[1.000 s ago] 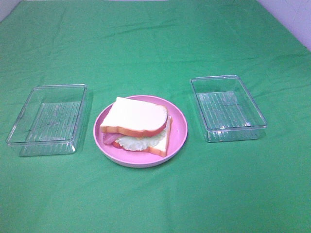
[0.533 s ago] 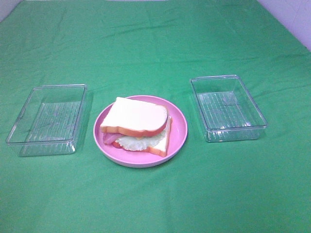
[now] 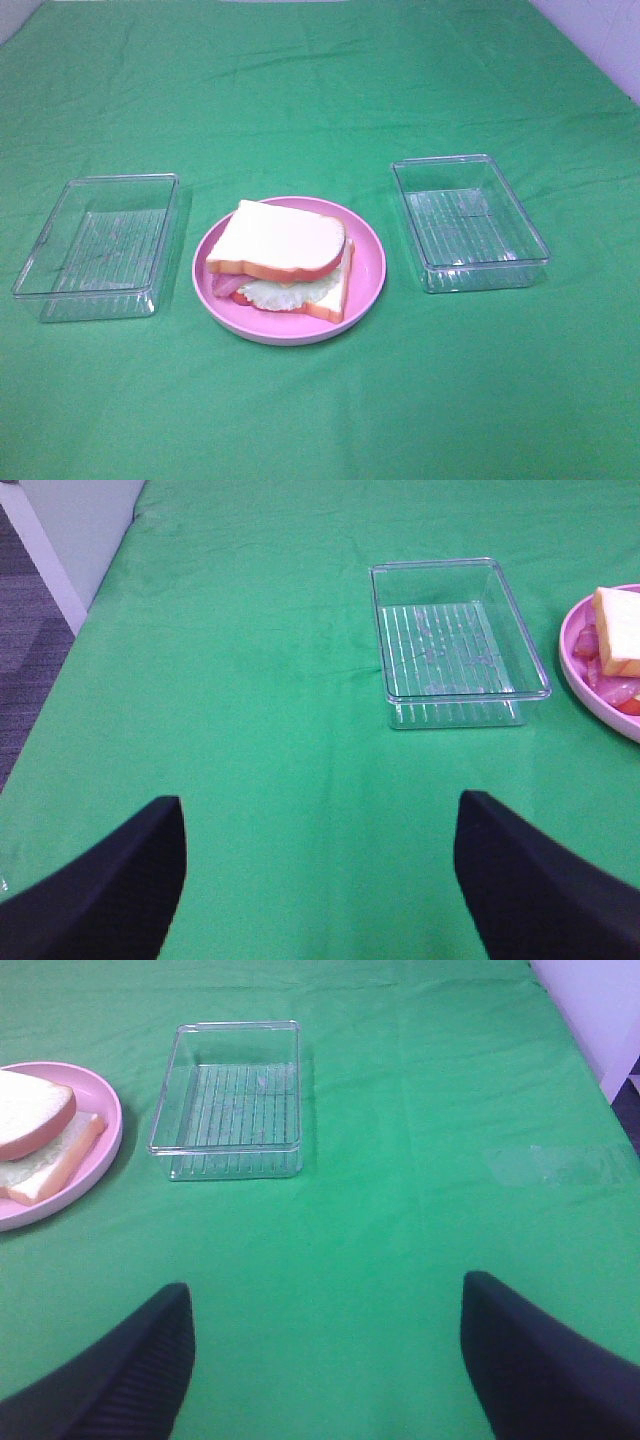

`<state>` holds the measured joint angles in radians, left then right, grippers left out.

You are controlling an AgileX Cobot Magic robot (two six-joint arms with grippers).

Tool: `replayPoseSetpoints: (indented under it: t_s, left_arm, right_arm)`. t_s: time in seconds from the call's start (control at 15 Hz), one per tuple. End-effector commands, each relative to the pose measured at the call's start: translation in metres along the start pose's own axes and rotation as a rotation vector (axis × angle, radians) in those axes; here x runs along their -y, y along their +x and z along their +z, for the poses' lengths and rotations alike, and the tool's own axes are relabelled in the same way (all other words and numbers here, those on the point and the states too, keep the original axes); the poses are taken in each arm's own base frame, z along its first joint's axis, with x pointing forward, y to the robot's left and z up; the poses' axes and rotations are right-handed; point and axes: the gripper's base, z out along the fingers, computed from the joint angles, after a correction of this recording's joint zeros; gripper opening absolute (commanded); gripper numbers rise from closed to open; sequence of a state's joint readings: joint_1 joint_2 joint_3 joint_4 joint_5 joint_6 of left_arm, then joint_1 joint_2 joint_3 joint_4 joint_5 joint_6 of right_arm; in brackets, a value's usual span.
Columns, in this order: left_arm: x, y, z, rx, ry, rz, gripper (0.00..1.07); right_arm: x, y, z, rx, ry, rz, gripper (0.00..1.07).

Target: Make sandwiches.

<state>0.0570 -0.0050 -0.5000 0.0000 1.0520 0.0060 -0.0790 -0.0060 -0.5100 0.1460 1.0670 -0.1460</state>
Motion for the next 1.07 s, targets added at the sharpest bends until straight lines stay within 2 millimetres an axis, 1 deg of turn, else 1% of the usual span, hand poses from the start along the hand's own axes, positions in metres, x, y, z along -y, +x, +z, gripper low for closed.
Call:
replayPoseSetpoints:
  t_s: [0.07,1.07]
  left_arm:
    - [0.0,0.0014,-0.0028,0.031,-0.003,-0.007,0.72]
    - [0.0,0.0014,-0.0028,0.031,-0.003,-0.007,0.72]
  right_arm:
    - [-0.0004,0.001,-0.0009,0.018,0.005,0.0,0.71]
    - [-0.0004,0.001,-0.0009,0.018,0.005,0.0,0.71]
